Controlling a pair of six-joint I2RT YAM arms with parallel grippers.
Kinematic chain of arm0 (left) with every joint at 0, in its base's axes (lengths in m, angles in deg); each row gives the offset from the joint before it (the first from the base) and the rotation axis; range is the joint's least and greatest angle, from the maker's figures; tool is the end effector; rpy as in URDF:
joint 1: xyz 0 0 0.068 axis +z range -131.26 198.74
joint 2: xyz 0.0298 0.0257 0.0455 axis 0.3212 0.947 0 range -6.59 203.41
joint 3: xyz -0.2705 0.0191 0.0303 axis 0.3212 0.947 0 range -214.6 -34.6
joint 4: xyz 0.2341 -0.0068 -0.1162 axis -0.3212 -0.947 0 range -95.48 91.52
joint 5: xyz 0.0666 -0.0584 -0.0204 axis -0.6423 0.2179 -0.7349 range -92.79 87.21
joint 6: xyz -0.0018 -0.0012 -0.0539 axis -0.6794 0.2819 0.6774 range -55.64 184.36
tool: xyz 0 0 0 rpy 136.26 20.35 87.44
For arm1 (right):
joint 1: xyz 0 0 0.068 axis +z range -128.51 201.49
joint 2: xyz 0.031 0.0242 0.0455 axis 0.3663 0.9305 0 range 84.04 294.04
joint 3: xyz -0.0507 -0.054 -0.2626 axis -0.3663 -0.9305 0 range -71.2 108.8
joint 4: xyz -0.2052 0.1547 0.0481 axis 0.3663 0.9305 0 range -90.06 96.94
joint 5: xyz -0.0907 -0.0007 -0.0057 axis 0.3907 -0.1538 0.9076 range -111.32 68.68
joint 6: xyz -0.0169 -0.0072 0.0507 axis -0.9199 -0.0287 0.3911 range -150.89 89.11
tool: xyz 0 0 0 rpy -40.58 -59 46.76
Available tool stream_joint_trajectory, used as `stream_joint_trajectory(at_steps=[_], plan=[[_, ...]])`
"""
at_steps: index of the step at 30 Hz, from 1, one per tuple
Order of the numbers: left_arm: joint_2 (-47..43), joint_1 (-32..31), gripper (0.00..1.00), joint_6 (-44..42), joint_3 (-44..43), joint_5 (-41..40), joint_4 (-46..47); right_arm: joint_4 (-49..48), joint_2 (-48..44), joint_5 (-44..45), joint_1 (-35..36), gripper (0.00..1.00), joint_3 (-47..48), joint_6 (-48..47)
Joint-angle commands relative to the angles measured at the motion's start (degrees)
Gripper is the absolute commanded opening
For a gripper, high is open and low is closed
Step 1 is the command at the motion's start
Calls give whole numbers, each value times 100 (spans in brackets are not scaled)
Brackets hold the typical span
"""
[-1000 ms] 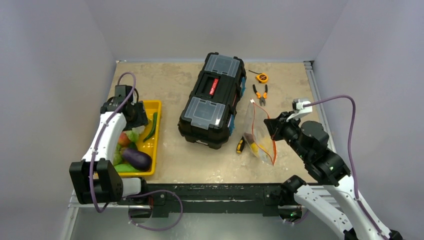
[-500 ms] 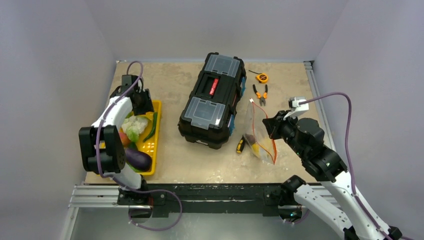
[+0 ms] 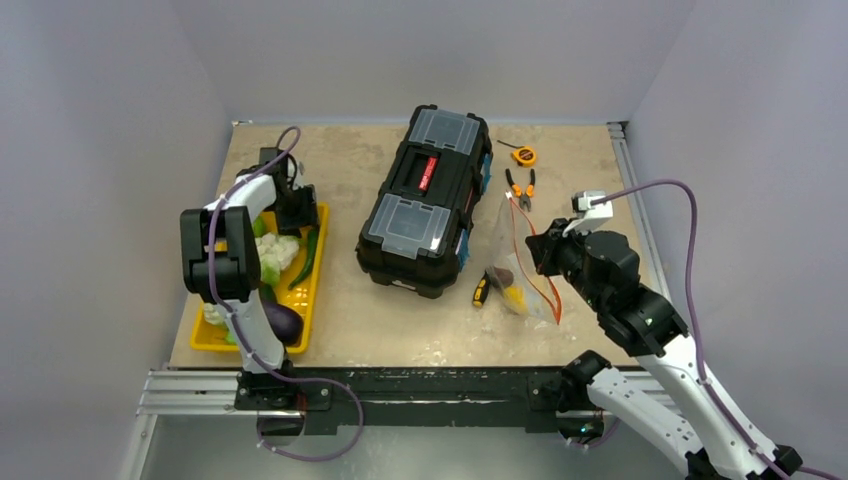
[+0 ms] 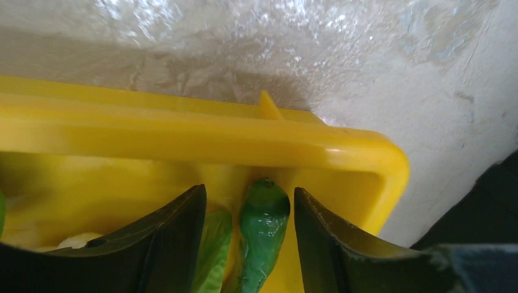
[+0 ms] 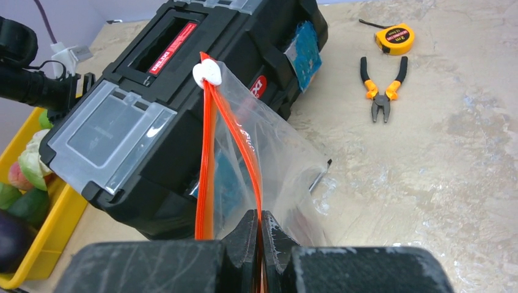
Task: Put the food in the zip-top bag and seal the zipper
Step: Adjust the bin at the center of the board.
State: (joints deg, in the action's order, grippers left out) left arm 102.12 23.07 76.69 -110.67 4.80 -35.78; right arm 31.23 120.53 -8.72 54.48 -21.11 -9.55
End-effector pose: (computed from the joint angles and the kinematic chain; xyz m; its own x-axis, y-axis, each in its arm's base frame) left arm 0.3801 0.0241 0.1793 -0.9087 -0.2811 -0.3086 -0.2290 0.9538 -0.1945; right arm 0.1177 0.0672 0.3534 -0.3675 0.1850 -0.9114 -0.2398 0.9281 0.2850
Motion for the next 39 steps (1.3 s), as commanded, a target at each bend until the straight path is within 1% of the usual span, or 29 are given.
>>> stream_joint_trajectory(at_steps=[1, 5, 7, 9, 11, 13, 15, 18, 21, 24, 29, 32, 35, 39], plan=[[102, -49, 56, -135, -258, 430, -253, -39, 98, 187, 15, 0, 63, -95], [239, -160, 55, -170, -338, 383, -349, -36, 139, 272, 15, 0, 63, -85], [250, -183, 51, -166, -397, 359, -374, -27, 155, 303, 15, 0, 63, -86], [207, -188, 43, -170, -461, 387, -399, -26, 178, 325, 17, 0, 55, -85], [105, -193, 42, -155, -441, 457, -378, -27, 222, 337, 19, 0, 66, -81], [3, -217, 45, -145, -418, 480, -403, -19, 253, 366, 21, 0, 57, -79], [-79, -267, 51, -123, -425, 413, -517, -37, 268, 390, 20, 0, 43, -76], [-253, -293, 56, -67, -356, 255, -730, -58, 335, 422, 11, 0, 29, -74], [-420, -291, 57, -30, -245, 214, -856, -40, 384, 444, 22, 0, 25, -52], [-610, -293, 56, 5, -117, 223, -711, -39, 394, 478, 15, 0, 26, -51], [-164, -276, 57, 51, -373, 437, -833, 17, 388, 492, 17, 0, 54, -34], [45, -243, 58, 126, -573, 598, -613, 6, 375, 499, 18, 0, 46, -25], [402, -117, 57, 318, -928, 681, -443, 20, 383, 474, 21, 0, 57, -27], [874, -15, 58, 506, -1548, 341, -263, 49, 398, 423, 15, 0, 82, -41]])
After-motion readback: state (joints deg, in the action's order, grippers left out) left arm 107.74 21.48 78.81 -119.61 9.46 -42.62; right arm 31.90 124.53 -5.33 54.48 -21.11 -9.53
